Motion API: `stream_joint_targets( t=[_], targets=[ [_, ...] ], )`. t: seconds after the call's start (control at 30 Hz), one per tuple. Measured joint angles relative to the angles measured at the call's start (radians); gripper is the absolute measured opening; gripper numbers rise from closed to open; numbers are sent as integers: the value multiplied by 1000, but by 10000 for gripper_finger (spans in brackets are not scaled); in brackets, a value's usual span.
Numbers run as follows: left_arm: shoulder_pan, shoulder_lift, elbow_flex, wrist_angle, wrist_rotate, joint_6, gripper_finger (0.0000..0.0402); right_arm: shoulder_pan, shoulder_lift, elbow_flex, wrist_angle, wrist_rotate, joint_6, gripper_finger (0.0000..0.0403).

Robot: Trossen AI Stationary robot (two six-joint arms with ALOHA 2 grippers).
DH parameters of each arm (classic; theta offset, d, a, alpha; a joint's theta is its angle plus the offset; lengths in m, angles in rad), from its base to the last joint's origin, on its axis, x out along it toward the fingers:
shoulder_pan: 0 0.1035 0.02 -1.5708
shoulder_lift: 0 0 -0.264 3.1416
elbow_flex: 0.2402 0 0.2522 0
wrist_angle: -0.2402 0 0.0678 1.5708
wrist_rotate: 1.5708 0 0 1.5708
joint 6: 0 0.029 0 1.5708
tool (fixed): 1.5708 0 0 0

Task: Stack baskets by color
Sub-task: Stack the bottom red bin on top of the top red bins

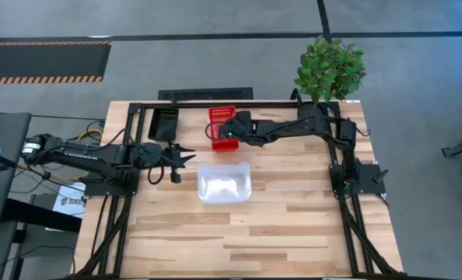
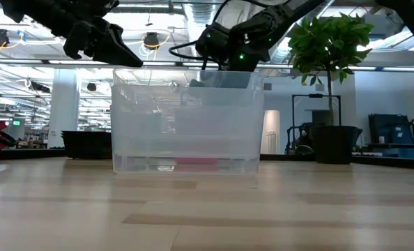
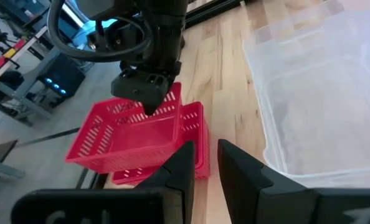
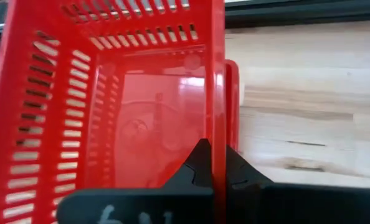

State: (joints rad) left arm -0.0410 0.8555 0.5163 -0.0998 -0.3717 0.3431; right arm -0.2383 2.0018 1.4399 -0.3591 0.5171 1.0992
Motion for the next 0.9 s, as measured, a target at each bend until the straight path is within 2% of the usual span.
stream_joint_targets(
  t=[0.67, 0.9],
  targets=[
    [0, 0, 0, -7, 0, 0, 59, -2, 0, 0, 2, -14, -53, 63],
    [0, 0, 0, -9, 0, 0, 59, 12, 0, 0, 3, 8, -30, 104]
  ],
)
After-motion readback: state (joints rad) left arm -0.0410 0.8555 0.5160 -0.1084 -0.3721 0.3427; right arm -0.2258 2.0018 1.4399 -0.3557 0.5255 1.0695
